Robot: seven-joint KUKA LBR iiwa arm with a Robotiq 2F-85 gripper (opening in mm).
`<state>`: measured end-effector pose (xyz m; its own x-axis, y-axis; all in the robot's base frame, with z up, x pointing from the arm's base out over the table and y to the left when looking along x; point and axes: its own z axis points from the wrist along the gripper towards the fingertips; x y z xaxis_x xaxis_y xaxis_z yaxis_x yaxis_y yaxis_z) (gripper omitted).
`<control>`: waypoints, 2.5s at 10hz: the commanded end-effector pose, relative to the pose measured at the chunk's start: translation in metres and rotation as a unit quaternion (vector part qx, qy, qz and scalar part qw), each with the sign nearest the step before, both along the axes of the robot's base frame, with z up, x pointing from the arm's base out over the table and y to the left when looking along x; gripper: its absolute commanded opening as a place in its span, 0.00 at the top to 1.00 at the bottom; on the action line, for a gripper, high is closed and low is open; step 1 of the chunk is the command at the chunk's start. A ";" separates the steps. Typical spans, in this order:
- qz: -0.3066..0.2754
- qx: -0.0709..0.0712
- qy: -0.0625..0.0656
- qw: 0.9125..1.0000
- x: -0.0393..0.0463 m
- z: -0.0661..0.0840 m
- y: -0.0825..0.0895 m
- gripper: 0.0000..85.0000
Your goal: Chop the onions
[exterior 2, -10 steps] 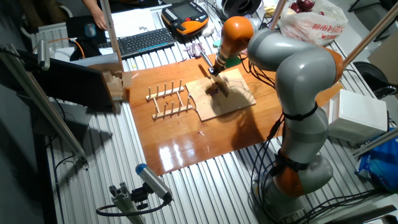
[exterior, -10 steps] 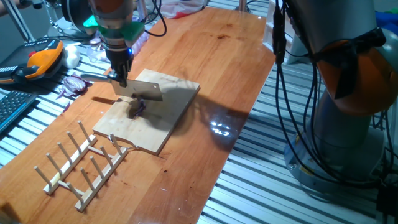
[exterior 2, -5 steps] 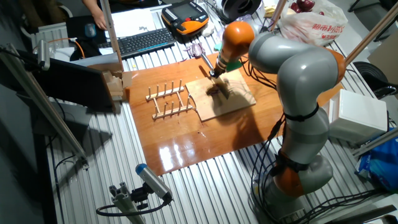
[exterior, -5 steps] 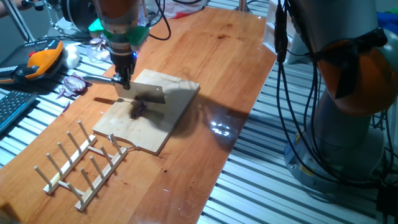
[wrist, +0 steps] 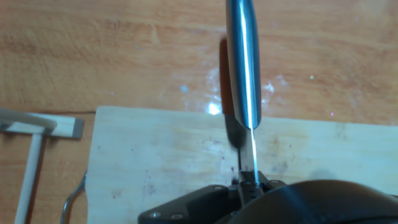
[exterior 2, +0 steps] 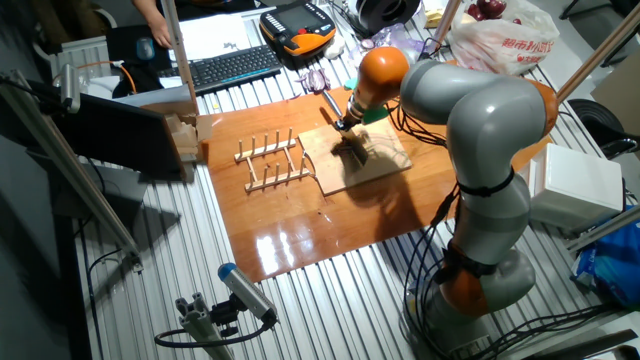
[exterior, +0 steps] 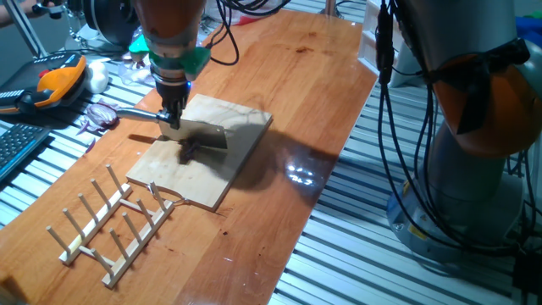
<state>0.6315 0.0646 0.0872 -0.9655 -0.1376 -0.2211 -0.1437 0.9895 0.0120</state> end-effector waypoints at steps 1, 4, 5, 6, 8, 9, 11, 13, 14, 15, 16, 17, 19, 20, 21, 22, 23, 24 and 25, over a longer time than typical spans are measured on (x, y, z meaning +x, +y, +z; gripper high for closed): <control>-0.001 0.001 0.008 1.000 -0.0015 -0.002 0.003 1.00; 0.004 -0.010 0.032 0.999 0.0029 0.037 0.000 1.00; 0.018 -0.010 0.033 0.999 0.0042 0.043 -0.005 1.00; 0.041 -0.012 0.031 0.999 0.0060 0.044 -0.009 1.00; 0.072 -0.014 0.022 0.997 0.0060 0.042 -0.011 1.00; 0.076 -0.013 0.020 0.997 0.0050 0.040 -0.011 1.00; 0.104 -0.014 0.010 0.994 0.0046 0.037 -0.012 1.00; 0.133 -0.013 0.002 0.991 0.0035 0.035 -0.012 1.00; 0.141 -0.009 0.002 0.990 0.0031 0.034 -0.011 1.00; 0.144 -0.008 0.003 0.990 0.0022 0.033 -0.009 1.00; 0.144 -0.009 0.004 0.989 0.0008 0.031 -0.010 1.00; 0.143 -0.010 0.006 0.990 -0.0009 0.029 -0.011 1.00; 0.143 -0.012 0.008 0.990 -0.0048 0.023 -0.009 1.00; 0.145 -0.011 0.006 0.989 -0.0056 0.017 -0.009 1.00; 0.147 -0.010 0.006 0.989 -0.0047 0.014 -0.009 1.00; 0.147 -0.010 0.004 0.989 -0.0042 0.009 -0.010 1.00; 0.147 -0.006 -0.001 0.989 -0.0047 0.003 -0.010 1.00; 0.146 -0.003 -0.006 0.989 -0.0054 -0.002 -0.009 1.00; 0.145 0.000 -0.007 0.989 -0.0049 -0.003 -0.008 1.00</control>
<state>0.6293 0.0560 0.0884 -0.8824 -0.4067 -0.2366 -0.4211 0.9070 0.0114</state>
